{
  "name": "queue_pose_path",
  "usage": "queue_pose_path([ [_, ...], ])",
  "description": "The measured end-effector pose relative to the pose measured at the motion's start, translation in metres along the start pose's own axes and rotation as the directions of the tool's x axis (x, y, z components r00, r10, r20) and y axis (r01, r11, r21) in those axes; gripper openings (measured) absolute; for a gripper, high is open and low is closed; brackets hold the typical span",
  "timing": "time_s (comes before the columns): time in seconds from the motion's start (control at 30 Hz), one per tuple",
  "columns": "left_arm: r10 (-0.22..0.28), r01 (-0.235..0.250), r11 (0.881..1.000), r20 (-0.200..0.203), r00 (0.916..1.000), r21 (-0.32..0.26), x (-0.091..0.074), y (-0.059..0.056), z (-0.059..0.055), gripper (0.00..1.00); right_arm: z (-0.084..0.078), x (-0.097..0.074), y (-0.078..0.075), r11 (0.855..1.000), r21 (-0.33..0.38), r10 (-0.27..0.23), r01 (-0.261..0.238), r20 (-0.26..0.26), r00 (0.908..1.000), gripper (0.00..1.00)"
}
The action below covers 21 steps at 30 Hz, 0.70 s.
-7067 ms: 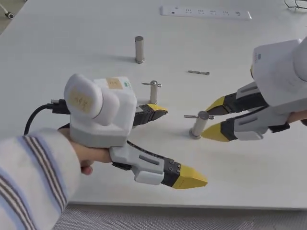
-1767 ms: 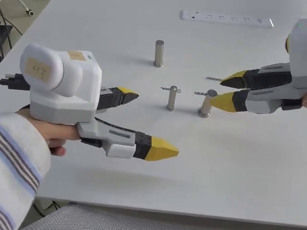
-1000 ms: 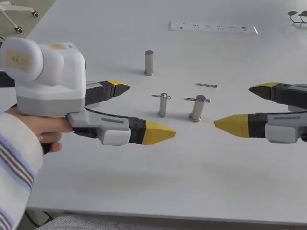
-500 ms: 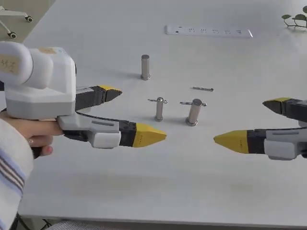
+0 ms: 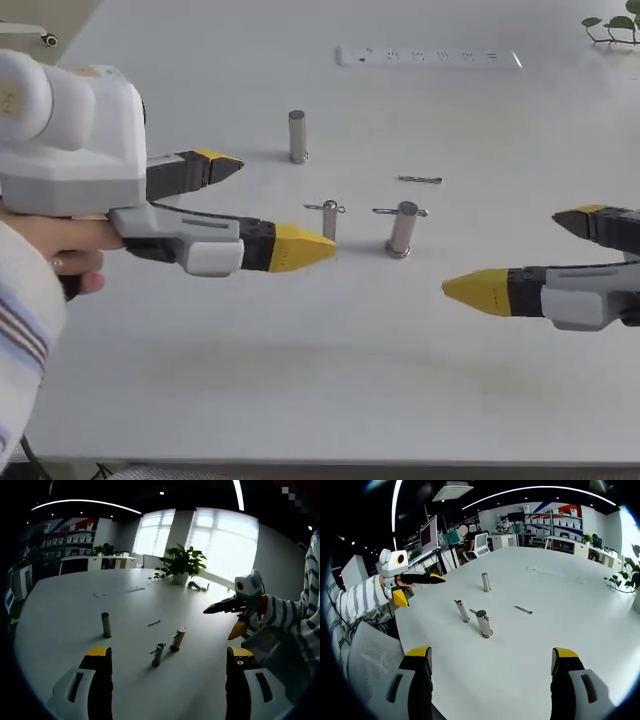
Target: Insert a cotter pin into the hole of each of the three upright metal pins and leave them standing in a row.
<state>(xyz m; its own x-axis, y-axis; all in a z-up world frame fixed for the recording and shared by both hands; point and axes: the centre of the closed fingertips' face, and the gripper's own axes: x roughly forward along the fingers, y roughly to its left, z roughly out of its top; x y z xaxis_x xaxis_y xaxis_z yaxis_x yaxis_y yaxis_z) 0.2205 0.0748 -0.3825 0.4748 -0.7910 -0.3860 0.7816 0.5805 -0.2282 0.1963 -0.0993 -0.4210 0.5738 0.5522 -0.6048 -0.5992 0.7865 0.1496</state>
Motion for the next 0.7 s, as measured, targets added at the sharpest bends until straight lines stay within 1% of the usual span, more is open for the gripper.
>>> queue_pose_path([
  [0.03,0.006,-0.006,1.0,0.001,1.0,0.002,0.0,0.002,0.002,0.94,0.0,-0.001,-0.001,1.0,0.004,-0.002,0.002,0.003,1.0,0.98],
  [0.07,0.014,-0.014,1.0,0.007,0.9999,0.003,0.0,0.007,0.006,0.94,0.001,-0.001,-0.001,1.0,0.007,-0.004,0.004,0.004,1.0,0.98],
  [0.1,0.02,-0.02,1.0,0.012,0.9997,0.004,0.001,0.01,0.008,0.94,0.001,-0.002,-0.001,1.0,0.007,-0.007,0.006,0.006,1.0,0.98],
  [0.17,0.041,-0.041,0.999,0.025,0.9989,0.006,0.002,0.019,0.015,0.93,0.002,-0.003,-0.001,1.0,0.001,-0.009,0.009,0.004,1.0,0.98],
  [0.23,0.071,-0.071,0.997,0.034,0.9969,0.005,0.004,0.029,0.021,0.93,0.005,-0.004,-0.002,1.0,0.0,-0.016,0.016,0.014,0.9998,0.98],
  [0.33,0.079,-0.08,0.997,0.039,0.9961,0.018,0.008,0.034,0.027,0.92,0.008,-0.005,0.0,1.0,0.002,-0.012,0.012,0.024,0.9996,0.98],
  [0.37,0.082,-0.082,0.996,0.034,0.9961,0.021,0.01,0.035,0.028,0.92,0.009,-0.005,0.001,1.0,0.0,-0.011,0.011,0.024,0.9997,0.98],
  [0.43,0.1,-0.1,0.994,0.02,0.9948,0.033,0.014,0.043,0.029,0.92,0.01,-0.004,0.004,1.0,-0.013,-0.009,0.01,0.018,0.9998,0.98],
  [0.5,0.145,-0.146,0.988,0.022,0.9892,0.058,0.019,0.053,0.033,0.92,0.01,-0.004,0.003,1.0,-0.018,-0.006,0.006,0.018,0.9998,0.98],
  [0.57,0.173,-0.175,0.982,0.031,0.9844,0.067,0.025,0.064,0.036,0.92,0.01,-0.003,0.004,1.0,-0.018,-0.001,0.001,0.018,0.9998,0.98],
  [0.63,0.18,-0.182,0.981,0.036,0.9831,0.063,0.031,0.072,0.038,0.91,0.012,-0.003,0.005,1.0,-0.015,0.006,-0.005,0.027,0.9996,0.98],
  [0.7,0.179,-0.181,0.981,0.037,0.9832,0.069,0.036,0.077,0.039,0.89,0.013,-0.003,0.005,1.0,-0.013,0.007,-0.007,0.031,0.9995,0.98],
])
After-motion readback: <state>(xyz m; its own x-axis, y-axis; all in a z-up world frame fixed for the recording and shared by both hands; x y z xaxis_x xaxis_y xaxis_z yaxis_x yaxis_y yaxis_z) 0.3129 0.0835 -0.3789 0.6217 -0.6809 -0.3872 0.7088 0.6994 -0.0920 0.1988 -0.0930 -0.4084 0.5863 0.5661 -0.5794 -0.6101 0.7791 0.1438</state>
